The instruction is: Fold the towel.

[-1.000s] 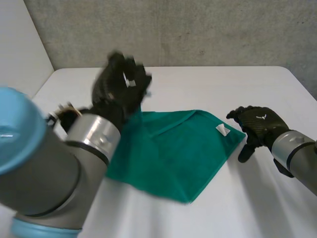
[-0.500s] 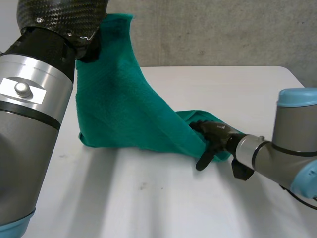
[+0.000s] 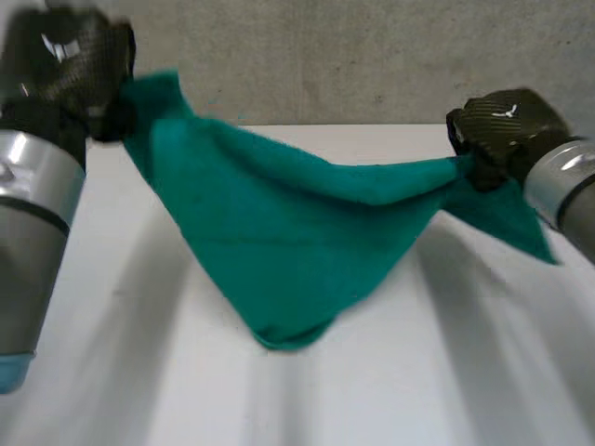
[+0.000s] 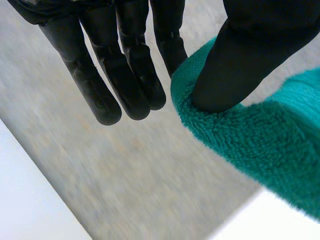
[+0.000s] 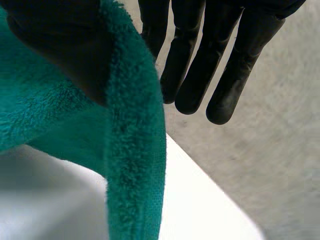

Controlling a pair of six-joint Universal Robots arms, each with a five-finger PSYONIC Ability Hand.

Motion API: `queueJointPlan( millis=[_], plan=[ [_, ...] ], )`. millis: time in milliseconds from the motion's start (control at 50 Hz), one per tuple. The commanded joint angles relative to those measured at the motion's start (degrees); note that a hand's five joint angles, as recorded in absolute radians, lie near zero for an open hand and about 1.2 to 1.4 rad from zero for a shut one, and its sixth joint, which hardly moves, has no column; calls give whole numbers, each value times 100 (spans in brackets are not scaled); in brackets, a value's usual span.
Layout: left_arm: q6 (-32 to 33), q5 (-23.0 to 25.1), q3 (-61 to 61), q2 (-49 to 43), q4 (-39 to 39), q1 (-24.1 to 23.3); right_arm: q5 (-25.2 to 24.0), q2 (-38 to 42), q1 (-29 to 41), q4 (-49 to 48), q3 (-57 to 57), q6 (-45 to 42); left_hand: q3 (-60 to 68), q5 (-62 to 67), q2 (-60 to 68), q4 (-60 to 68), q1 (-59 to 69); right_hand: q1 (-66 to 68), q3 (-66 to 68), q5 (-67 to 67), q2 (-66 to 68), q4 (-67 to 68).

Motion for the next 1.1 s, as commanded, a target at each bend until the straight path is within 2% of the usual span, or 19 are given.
queueJointPlan(
  millis=[20,40,160,240,340,360,400,440,460,480,540,660,760,860,960,980,1000,1020,1100],
  plan=[
    [-334,353,-834,-419,-209,306,106,-234,92,1379,0,-1586,1171,1553,1136,1155,1381,2363,1261,1331,1243,1213],
    [-395,442,-922,-569,-209,306,202,-86,179,1736,78,-1899,1171,1553,1136,1155,1381,2363,1261,1331,1243,1213],
    [-686,601,-871,-1519,-174,289,369,826,355,1766,-78,-2034,1171,1553,1136,1155,1381,2363,1261,1331,1243,1213],
    [-730,557,-64,-2318,-130,271,563,1513,373,1565,-842,-1982,1171,1553,1136,1155,1381,2363,1261,1331,1243,1213],
    [-756,452,1265,-2724,-112,227,1168,2173,373,810,-2467,-1938,1171,1553,1136,1155,1381,2363,1261,1331,1243,1213],
    [-817,278,2109,-2767,18,227,1170,2174,373,808,-2470,-1938,1171,1553,1136,1155,1381,2363,1261,1331,1243,1213],
    [-870,127,2634,-2759,264,244,1581,2306,365,-65,-3746,-1946,1171,1553,1136,1155,1381,2363,1261,1331,1243,1213],
    [-888,-22,3047,-2733,668,279,1600,2297,373,-255,-3929,-1938,1171,1553,1136,1155,1381,2363,1261,1331,1243,1213],
    [-880,-180,3293,-2689,1096,306,1583,2254,382,-777,-4147,-1946,1171,1553,1136,1155,1381,2363,1261,1331,1243,1213],
    [-853,-268,3382,-2610,1501,315,1583,2253,382,-783,-4149,-1946,1171,1553,1136,1155,1381,2363,1261,1331,1243,1213],
    [-853,-287,3375,-2496,1838,350,1539,1955,382,-1187,-3947,-1973,1171,1553,1136,1155,1381,2363,1261,1331,1243,1213],
    [-906,-260,2856,-2425,1584,403,1170,1401,382,-1169,-2980,-1964,1171,1553,1136,1155,1381,2363,1261,1331,1243,1213],
    [-1247,-85,1559,-2425,1444,499,924,1181,347,-1011,-1600,-1999,1171,1553,1136,1155,1381,2363,1261,1331,1243,1213],
    [-1644,214,476,-2530,1435,622,862,1286,365,-695,-758,-1842,1171,1553,1136,1155,1381,2363,1261,1331,1243,1213],
    [-1645,337,-271,-2994,1452,649,853,2347,339,-660,-326,-1307,1171,1553,1136,1155,1381,2363,1261,1331,1243,1213],
    [-1635,337,-386,-3118,1444,649,845,2472,330,-660,-317,-1201,1171,1553,1136,1155,1381,1836,734,804,716,686],
    [-1635,337,-509,-3180,1443,675,818,2638,321,-660,-299,-1034,1171,1553,1136,1155,1381,215,-887,-816,-905,-934],
    [-1635,337,-528,-3181,1443,684,818,2701,312,-668,-282,-928,1171,1553,1136,1155,1381,-467,-1569,-1499,-1587,-1616],
    [-1635,337,-563,-3085,1426,833,818,2754,181,-782,-203,-313,1171,1553,1136,1155,1381,-1566,-2668,-2597,-2686,-2715]
  ],
)
